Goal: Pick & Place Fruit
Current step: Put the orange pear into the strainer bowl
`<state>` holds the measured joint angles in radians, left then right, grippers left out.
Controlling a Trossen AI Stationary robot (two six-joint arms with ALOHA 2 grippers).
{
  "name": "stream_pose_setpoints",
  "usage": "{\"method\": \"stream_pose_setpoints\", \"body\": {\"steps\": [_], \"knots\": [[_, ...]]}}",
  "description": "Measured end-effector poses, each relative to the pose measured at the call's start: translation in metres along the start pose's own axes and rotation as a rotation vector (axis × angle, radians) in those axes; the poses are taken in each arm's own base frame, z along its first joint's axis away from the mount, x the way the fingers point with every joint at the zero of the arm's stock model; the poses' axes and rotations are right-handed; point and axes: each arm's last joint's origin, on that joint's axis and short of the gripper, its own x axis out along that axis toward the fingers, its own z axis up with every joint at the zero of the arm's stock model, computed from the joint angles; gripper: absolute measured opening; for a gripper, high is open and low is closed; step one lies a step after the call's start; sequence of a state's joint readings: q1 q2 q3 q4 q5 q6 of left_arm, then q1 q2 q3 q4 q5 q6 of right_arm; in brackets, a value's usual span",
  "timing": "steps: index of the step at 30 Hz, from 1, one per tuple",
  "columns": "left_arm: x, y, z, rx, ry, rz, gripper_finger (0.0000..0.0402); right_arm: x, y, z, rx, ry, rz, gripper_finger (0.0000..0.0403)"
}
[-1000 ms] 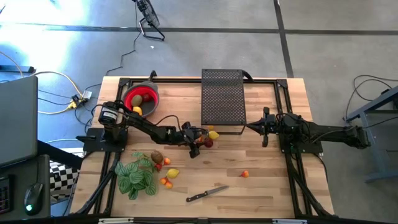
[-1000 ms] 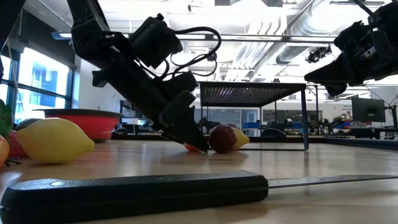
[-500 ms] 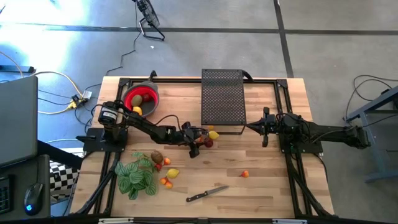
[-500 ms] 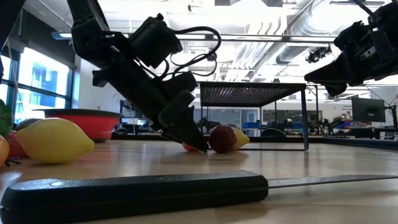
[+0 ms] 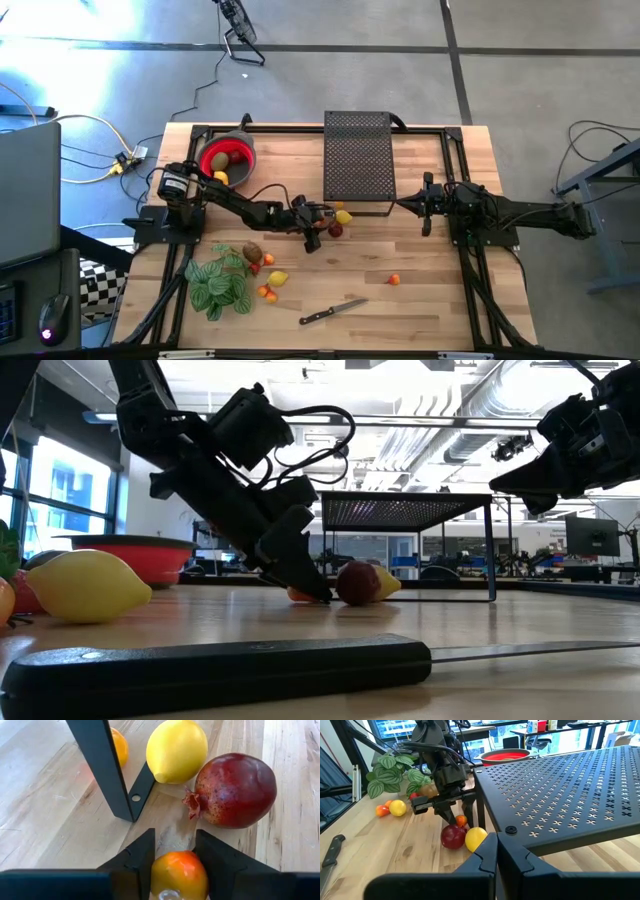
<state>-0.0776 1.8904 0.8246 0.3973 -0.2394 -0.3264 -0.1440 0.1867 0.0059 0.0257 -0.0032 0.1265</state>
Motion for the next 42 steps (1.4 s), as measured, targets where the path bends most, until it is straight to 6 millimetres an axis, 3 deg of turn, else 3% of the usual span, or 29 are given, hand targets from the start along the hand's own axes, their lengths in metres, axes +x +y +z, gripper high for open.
{"method": "stream_pose_setpoints", "body": {"steps": [20, 27, 34, 42], "knots": [[-0.003, -0.002, 0.003, -0.001, -0.005, -0.055, 0.0128, 0.0, 0.0, 0.0, 0.0, 0.0, 0.0, 0.0002], [-0.011, -0.009, 0.024, 0.018, -0.057, -0.117, 0.0128, 0.0, 0.0, 0.0, 0.0, 0.002, 0.0, 0.0002], [-0.019, -0.01, 0.034, 0.037, 0.043, -0.093, 0.0128, 0.0, 0.0, -0.001, 0.0, 0.012, 0.001, 0.0002], [-0.019, -0.01, 0.031, 0.019, 0.107, -0.079, 0.0129, 0.001, 0.0, -0.002, 0.0, 0.018, -0.002, 0.0002]]}}
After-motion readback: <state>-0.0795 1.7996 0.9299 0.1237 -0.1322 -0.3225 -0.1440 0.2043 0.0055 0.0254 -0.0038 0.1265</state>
